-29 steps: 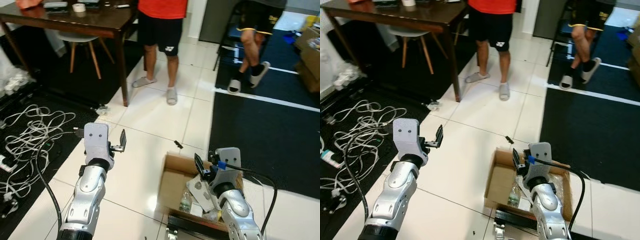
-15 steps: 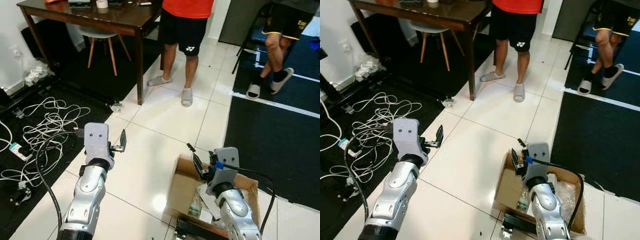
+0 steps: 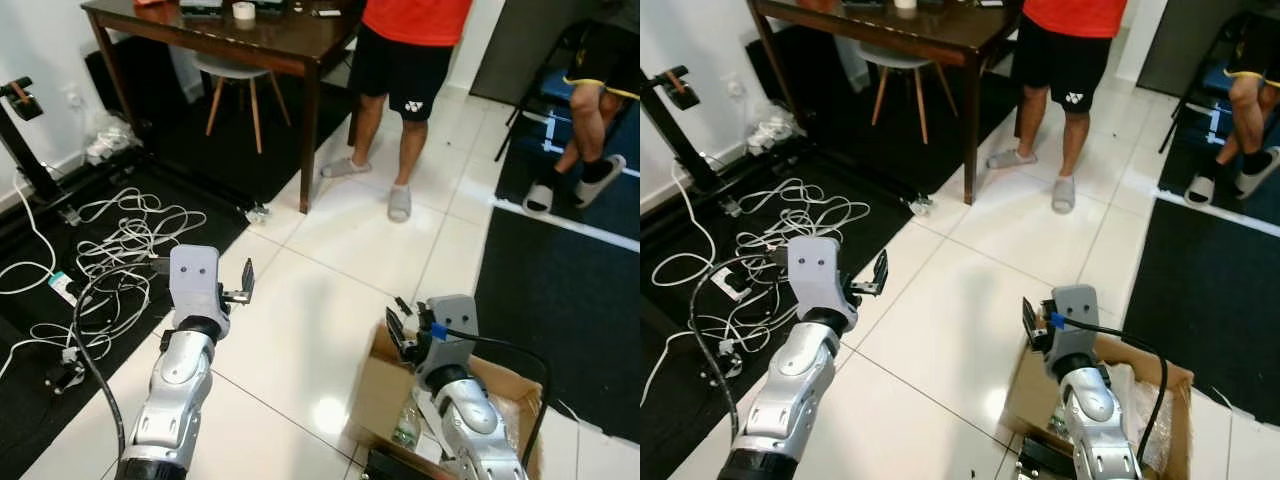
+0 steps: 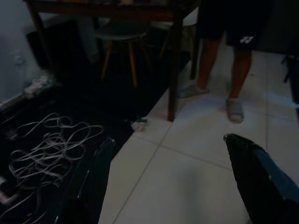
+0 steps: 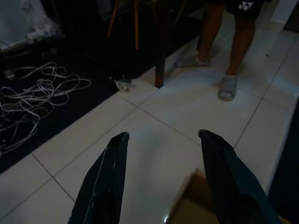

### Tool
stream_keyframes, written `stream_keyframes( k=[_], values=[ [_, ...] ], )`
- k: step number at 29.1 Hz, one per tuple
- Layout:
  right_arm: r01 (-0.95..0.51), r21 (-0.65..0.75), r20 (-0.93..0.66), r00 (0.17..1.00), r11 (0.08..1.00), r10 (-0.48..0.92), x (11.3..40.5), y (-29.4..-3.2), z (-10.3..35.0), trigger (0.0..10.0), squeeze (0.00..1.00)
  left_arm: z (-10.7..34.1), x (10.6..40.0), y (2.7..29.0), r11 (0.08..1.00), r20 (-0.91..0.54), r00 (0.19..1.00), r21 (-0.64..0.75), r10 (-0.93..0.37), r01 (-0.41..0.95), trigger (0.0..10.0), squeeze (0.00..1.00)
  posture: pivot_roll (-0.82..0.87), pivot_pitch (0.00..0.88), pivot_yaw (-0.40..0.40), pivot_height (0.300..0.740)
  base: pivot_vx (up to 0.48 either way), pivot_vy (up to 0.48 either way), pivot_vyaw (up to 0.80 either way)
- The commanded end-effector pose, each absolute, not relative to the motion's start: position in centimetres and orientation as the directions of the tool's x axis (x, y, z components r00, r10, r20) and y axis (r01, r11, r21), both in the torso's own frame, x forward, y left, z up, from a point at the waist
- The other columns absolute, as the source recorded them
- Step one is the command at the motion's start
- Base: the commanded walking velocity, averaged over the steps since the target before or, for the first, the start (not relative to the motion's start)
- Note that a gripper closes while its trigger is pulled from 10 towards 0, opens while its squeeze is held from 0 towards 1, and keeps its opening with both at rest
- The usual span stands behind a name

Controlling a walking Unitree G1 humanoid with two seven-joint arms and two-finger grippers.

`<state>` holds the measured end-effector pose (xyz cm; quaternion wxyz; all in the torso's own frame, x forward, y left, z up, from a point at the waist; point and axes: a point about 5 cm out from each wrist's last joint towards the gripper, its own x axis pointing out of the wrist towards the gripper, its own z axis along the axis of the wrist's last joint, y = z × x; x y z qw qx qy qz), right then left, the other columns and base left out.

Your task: Picking trash to rubbish bin

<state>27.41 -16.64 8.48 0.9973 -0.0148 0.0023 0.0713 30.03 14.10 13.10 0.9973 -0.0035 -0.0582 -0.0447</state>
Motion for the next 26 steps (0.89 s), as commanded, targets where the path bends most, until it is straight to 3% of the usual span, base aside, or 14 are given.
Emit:
stream_keyframes(
  k=[1,26],
  values=[
    [-0.142,-0.022,-0.027,0.99,0.99,0.141,27.11,-16.61,8.09,10.0,0.0,12.71,29.86,14.04,0.996,0.105,0.991,0.003,-0.087,0.088,10.0,0.0,-0.04,0.123,-0.009,0.74,0.0,0.0,0.8],
    [-0.145,-0.025,-0.028,0.989,0.989,0.144,27.11,-16.65,8.18,10.0,0.0,12.7,29.78,13.97,0.996,0.111,0.99,-0.003,-0.09,0.091,10.0,0.0,-0.04,0.129,-0.015,0.74,0.0,0.0,0.8]
  ],
)
